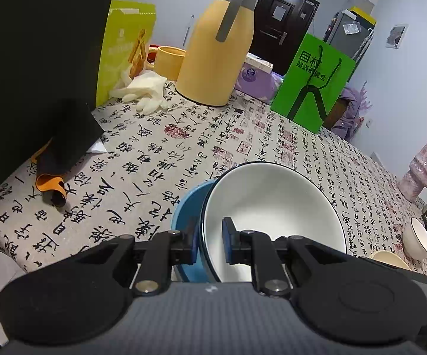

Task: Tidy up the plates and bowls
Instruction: 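Lower the white bowl down into the blue bowl with both grippers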

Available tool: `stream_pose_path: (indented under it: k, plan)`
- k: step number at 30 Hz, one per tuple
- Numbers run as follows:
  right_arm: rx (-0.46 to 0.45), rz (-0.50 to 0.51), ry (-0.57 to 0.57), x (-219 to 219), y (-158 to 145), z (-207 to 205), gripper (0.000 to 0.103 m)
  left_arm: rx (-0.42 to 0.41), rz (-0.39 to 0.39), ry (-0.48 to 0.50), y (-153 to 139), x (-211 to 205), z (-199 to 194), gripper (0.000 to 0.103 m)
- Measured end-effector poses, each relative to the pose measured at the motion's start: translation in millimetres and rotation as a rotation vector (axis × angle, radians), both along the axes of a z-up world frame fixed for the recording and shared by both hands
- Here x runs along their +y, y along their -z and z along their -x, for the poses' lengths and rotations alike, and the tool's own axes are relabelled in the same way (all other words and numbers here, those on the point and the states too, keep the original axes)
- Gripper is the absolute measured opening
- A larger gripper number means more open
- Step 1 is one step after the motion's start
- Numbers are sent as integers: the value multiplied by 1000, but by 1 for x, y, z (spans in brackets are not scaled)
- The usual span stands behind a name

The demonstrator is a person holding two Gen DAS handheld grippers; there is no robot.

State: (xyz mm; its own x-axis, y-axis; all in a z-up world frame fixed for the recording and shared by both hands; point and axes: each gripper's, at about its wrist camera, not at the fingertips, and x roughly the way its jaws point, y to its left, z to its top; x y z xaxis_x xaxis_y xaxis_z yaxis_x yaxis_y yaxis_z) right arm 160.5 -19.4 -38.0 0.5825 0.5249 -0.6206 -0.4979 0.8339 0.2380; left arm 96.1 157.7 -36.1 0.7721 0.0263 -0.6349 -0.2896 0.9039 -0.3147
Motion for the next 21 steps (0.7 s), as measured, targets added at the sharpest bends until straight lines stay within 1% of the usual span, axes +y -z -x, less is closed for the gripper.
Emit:
stream_pose_path:
  k: [8, 13, 21]
  plan:
    - [26, 6, 1, 0, 7, -3, 18, 21, 17, 8, 8, 3, -5, 15]
    - [18, 17, -1, 0, 7, -2, 18, 21, 13, 13, 8, 2, -5, 15]
    - [10, 49, -13, 3, 6, -2, 21, 27, 37, 21, 10, 7, -8, 15]
